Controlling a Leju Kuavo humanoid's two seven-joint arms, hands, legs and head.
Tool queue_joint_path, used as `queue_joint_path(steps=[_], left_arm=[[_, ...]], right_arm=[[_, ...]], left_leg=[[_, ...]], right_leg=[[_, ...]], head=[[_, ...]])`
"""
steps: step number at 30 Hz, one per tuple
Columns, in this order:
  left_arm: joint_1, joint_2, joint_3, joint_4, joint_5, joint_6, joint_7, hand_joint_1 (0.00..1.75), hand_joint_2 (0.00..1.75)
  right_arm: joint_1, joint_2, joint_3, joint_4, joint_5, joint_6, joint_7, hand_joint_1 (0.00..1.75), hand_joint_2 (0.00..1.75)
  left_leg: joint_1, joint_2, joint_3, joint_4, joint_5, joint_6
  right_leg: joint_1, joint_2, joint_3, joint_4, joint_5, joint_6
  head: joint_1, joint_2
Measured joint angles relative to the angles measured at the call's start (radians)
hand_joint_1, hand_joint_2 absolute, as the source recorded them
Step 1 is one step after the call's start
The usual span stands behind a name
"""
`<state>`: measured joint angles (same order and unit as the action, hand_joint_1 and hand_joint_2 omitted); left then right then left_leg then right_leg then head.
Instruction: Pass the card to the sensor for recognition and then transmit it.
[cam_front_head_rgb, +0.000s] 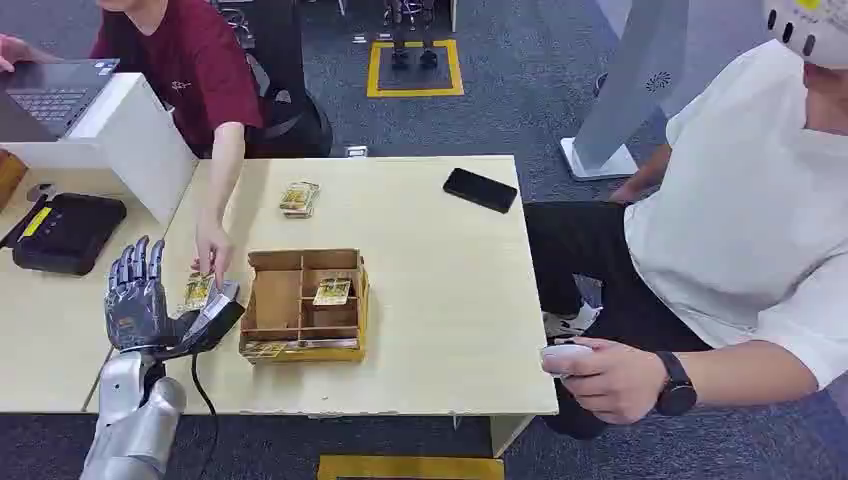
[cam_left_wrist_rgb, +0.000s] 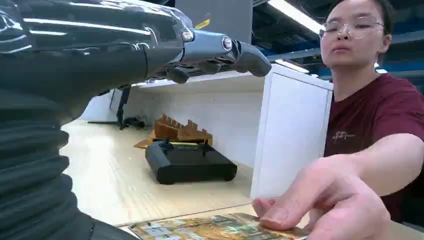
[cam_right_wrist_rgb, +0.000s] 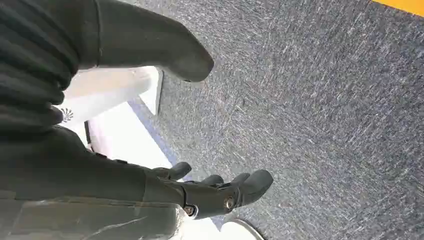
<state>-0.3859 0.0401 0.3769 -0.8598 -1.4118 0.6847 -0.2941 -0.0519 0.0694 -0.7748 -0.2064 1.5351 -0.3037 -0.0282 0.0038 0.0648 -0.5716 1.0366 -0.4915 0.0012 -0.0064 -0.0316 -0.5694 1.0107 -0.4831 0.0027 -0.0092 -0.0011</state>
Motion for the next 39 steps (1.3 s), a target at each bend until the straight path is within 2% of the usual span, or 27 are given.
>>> queue_joint_path(steps=[3,4,5,9,16,29,35,37,39], left_arm=[[0.0,0.0,0.0,0.0,0.002,0.0,-0.004,0.0,1.75],[0.0,0.0,0.0,0.0,0.003,0.0,-0.006,0.07,1.75],[0.0,0.0,0.0,0.0,0.003,0.0,-0.008,1.73,1.75],[0.0,0.0,0.0,0.0,0.007,0.0,-0.011,1.75,1.75],[0.001,0.0,0.0,0.0,0.032,0.0,-0.06,1.75,1.75],[0.001,0.003,0.0,0.0,0.035,0.0,-0.076,1.75,1.75],[0.001,0.008,0.0,0.0,0.059,0.0,-0.114,1.75,1.75],[0.001,0.008,0.0,0.0,0.064,0.0,-0.117,1.75,1.75],[0.001,0.008,0.0,0.0,0.035,0.0,-0.094,1.75,1.75]], right_arm=[[0.0,0.0,-0.001,0.0,0.0,0.0,0.0,0.0,1.75],[0.0,0.0,-0.001,0.0,0.001,0.0,0.0,0.0,1.75],[0.0,0.0,-0.002,0.0,0.002,0.0,0.0,0.0,1.75],[0.0,0.0,-0.006,0.0,0.003,0.0,0.0,0.0,1.75],[0.0,0.0,-0.011,0.0,0.005,0.0,0.0,0.0,1.75],[-0.001,0.0,-0.011,0.0,0.012,-0.002,0.0,0.0,1.75],[-0.001,0.0,-0.011,0.0,0.014,-0.002,-0.005,0.0,1.75],[-0.001,0.0,-0.012,0.0,0.015,-0.002,-0.006,0.0,1.75],[-0.001,0.0,-0.013,0.0,0.016,-0.002,-0.006,0.0,1.75]], left_leg=[[0.0,0.0,0.0,0.0,0.0,0.0],[0.0,0.0,0.0,0.0,0.0,0.0],[0.0,0.0,0.0,0.0,0.0,0.0],[0.0,0.0,0.0,0.0,0.0,0.0],[0.0,0.0,0.0,0.0,0.0,0.0],[0.0,0.0,0.0,0.0,0.0,0.0],[0.0,0.0,0.0,0.0,0.0,0.0],[0.0,0.0,0.0,0.0,0.0,0.0],[0.0,0.0,0.0,0.0,0.0,0.0]], right_leg=[[0.0,0.0,0.0,0.0,0.0,0.0],[0.0,0.0,0.0,0.0,0.0,0.0],[0.0,0.0,0.0,0.0,0.0,0.0],[0.0,0.0,0.0,0.0,0.0,0.0],[0.0,0.0,0.0,0.0,0.0,0.0],[0.0,0.0,0.0,0.0,0.0,0.0],[0.0,0.0,0.0,0.0,0.0,0.0],[0.0,0.0,0.0,0.0,0.0,0.0],[0.0,0.0,0.0,0.0,0.0,0.0]], head=[[0.0,0.0],[0.0,0.0],[0.0,0.0],[0.0,0.0],[0.0,0.0],[0.0,0.0],[0.0,0.0],[0.0,0.0],[0.0,0.0]])
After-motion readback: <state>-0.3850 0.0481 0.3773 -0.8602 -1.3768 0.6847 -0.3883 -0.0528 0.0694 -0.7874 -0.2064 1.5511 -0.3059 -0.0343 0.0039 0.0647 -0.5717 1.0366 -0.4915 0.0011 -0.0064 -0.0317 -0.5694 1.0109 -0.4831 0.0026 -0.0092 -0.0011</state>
